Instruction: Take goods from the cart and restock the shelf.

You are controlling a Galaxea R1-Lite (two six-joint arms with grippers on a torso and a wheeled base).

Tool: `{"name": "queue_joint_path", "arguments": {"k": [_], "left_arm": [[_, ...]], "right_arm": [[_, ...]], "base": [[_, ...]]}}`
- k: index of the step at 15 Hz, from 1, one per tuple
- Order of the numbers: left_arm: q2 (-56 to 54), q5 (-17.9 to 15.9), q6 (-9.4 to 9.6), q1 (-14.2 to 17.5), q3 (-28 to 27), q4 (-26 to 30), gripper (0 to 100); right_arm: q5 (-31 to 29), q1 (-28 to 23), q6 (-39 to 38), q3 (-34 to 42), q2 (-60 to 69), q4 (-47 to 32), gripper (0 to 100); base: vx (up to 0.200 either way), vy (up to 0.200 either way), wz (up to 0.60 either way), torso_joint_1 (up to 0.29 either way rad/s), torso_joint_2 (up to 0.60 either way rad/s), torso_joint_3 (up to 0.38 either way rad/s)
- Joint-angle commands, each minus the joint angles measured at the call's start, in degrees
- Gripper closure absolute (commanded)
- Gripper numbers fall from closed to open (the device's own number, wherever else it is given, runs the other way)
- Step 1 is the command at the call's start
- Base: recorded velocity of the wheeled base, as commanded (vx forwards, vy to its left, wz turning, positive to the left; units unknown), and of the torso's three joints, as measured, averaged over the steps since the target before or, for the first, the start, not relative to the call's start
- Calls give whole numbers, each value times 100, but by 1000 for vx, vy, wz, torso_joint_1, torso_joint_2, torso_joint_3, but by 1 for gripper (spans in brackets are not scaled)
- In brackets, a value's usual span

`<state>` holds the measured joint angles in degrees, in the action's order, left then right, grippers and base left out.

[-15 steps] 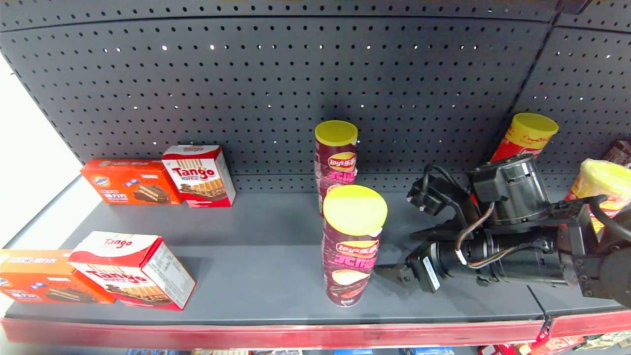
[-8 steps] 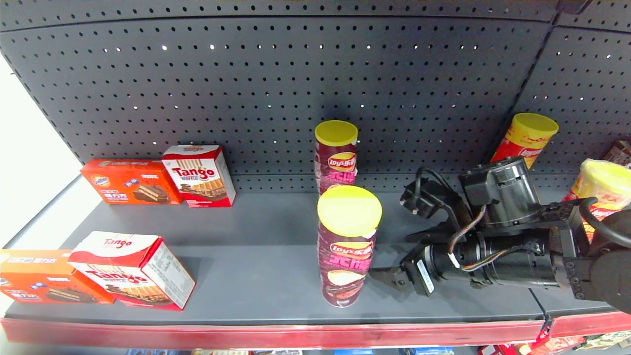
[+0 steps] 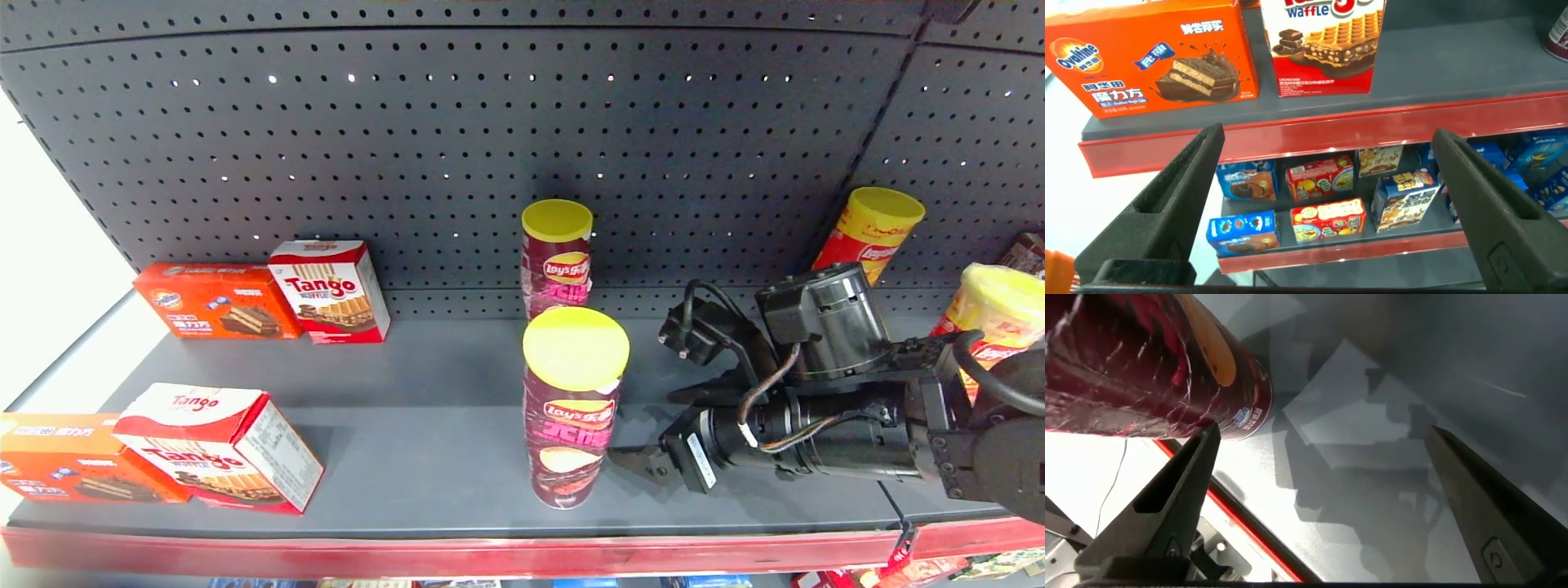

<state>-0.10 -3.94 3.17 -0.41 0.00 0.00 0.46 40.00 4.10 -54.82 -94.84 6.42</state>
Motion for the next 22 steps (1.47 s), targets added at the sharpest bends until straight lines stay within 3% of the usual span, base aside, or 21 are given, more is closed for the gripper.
{"name": "queue_joint_path", "arguments": {"k": [1, 7, 11, 13, 18, 22], "left_arm": [[10, -2, -1, 6, 0, 0, 0], [10, 7, -1, 6, 0, 0, 0], [10, -2, -1, -2, 0, 0, 0], [10, -11, 8, -2, 0, 0, 0], [10, -11, 17, -2, 0, 0, 0], [10, -11, 17, -2, 0, 0, 0]], "right_arm": [[-2, 8, 3, 7, 18, -1, 0], [-11, -45, -5, 15, 265, 26, 0], [-319, -431, -32, 244, 1697, 333, 0], [-266, -686, -40, 754, 2813, 272, 0], [-301, -335, -67, 3118, 6013, 193, 0], [-301, -493, -287, 3944, 7744, -1012, 0]], "base": [[0, 0, 0, 0, 0, 0], [0, 0, 0, 0, 0, 0], [0, 0, 0, 0, 0, 0], [0, 0, 0, 0, 0, 0], [0, 0, 0, 0, 0, 0], [0, 0, 0, 0, 0, 0]]}}
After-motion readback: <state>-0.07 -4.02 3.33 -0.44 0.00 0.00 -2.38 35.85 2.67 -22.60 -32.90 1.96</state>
